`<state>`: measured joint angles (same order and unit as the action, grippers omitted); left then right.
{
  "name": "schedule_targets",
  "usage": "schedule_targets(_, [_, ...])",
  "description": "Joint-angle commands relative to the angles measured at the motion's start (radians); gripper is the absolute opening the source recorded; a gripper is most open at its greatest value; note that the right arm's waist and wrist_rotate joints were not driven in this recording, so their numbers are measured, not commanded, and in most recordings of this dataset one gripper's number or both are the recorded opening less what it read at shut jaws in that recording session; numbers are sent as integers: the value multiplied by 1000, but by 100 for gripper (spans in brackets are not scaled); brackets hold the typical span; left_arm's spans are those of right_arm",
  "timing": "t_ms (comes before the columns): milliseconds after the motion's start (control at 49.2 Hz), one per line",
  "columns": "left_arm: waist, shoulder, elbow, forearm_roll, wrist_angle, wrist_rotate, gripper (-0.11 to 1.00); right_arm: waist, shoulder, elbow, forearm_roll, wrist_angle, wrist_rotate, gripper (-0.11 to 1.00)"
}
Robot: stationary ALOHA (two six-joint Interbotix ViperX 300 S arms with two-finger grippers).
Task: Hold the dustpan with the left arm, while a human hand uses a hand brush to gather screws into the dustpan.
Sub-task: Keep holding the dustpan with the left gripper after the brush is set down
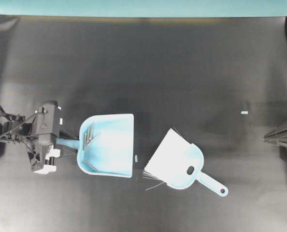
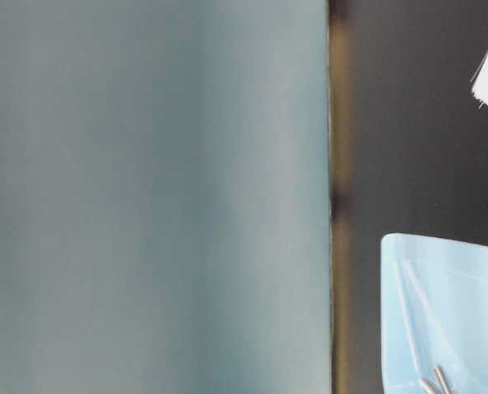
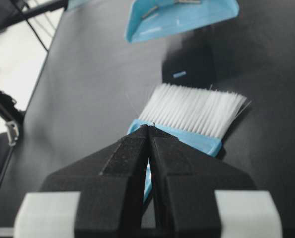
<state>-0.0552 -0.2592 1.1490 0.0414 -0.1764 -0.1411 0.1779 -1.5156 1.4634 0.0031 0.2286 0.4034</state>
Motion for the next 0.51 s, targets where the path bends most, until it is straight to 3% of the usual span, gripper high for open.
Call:
schedule_targets(0, [-2, -9, -25, 2, -5, 3, 30, 0, 6, -6, 2, -5, 0, 0])
schedule_targets(488, [-25, -57, -9, 3, -21, -5, 30, 0, 6, -6, 0, -6, 2, 0])
